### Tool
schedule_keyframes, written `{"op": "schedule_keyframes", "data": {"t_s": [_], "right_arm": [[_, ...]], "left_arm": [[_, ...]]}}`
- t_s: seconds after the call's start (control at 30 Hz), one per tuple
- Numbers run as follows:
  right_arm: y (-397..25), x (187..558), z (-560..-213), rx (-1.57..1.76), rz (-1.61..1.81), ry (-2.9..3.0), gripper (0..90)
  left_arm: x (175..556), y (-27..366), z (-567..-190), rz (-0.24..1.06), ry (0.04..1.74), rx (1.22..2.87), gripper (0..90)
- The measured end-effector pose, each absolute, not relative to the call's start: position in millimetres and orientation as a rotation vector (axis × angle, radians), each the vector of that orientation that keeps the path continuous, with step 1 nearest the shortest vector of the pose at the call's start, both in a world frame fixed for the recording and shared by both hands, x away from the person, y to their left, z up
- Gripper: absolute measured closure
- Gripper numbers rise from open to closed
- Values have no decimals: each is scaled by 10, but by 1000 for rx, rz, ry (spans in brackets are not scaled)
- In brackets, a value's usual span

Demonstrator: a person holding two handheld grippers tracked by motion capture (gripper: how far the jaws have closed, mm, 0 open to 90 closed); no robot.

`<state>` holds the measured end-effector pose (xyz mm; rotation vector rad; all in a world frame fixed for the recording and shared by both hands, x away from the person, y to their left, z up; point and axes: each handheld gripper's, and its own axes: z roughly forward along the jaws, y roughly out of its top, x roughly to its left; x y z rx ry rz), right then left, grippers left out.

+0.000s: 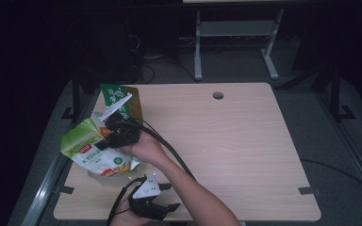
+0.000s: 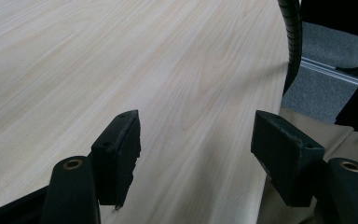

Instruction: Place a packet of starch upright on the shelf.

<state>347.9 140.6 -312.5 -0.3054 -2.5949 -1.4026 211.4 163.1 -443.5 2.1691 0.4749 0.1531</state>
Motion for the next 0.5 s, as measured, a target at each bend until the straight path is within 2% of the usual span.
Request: {"op": "schedule_keyframes", "data": {"t_s": [0.37,0.5], "right_arm": [[1461,3571,-3432,-347,-1323,-2599,881],[1425,3577,-3437,-358,-1319,-2576,841]], "left_arm": [[2098,1608,-4474,143,479,2179,327],[2098,1604,-4480,139,480,2179,327]]}}
